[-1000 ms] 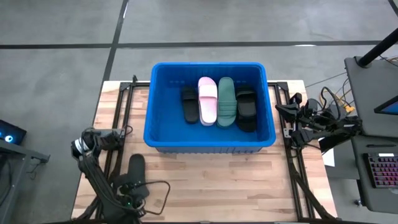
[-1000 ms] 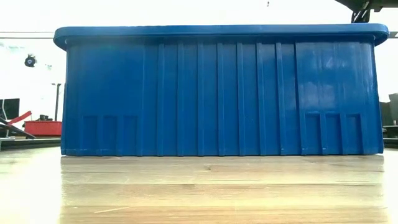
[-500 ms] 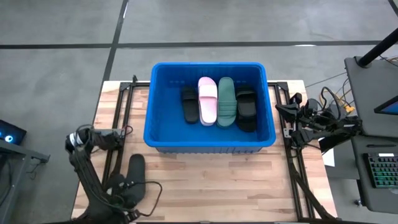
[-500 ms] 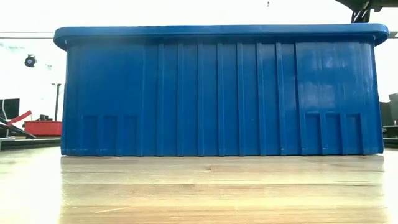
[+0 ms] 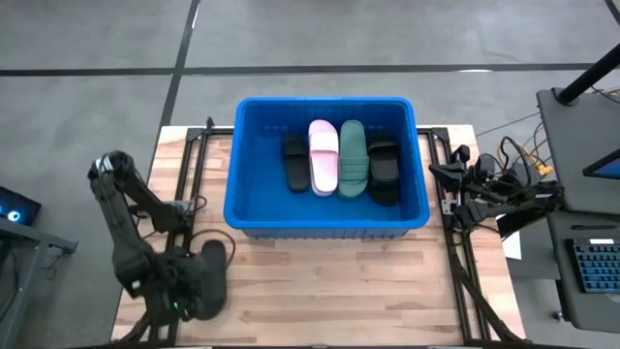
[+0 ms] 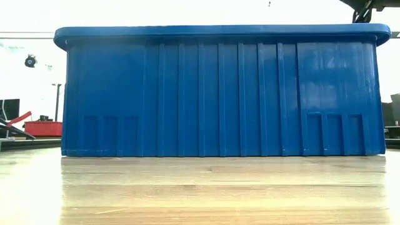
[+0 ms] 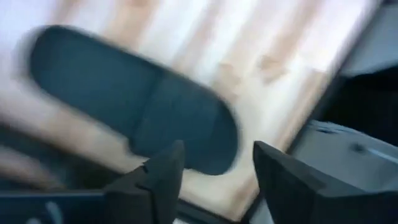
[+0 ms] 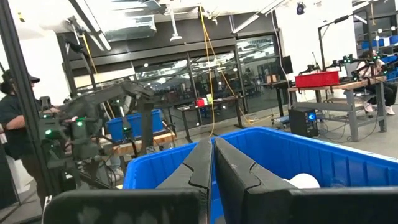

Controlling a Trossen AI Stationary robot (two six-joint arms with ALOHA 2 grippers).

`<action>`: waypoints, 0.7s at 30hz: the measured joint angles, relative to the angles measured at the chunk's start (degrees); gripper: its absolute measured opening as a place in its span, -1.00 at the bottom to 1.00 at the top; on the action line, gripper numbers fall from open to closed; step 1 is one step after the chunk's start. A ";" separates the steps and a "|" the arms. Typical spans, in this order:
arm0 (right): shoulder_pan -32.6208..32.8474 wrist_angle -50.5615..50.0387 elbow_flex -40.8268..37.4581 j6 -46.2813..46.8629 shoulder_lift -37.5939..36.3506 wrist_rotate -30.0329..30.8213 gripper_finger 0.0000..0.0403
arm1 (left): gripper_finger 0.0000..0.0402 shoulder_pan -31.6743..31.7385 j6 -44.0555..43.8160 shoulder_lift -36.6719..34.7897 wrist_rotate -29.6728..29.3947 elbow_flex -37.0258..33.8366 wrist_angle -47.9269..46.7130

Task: Pick and place slides into bin
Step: Put the black slide into the bin

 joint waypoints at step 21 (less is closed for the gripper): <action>0.00 0.06 0.00 0.44 -0.02 0.17 -0.96 | -0.02 3.26 18.08 -16.95 8.93 -21.02 12.13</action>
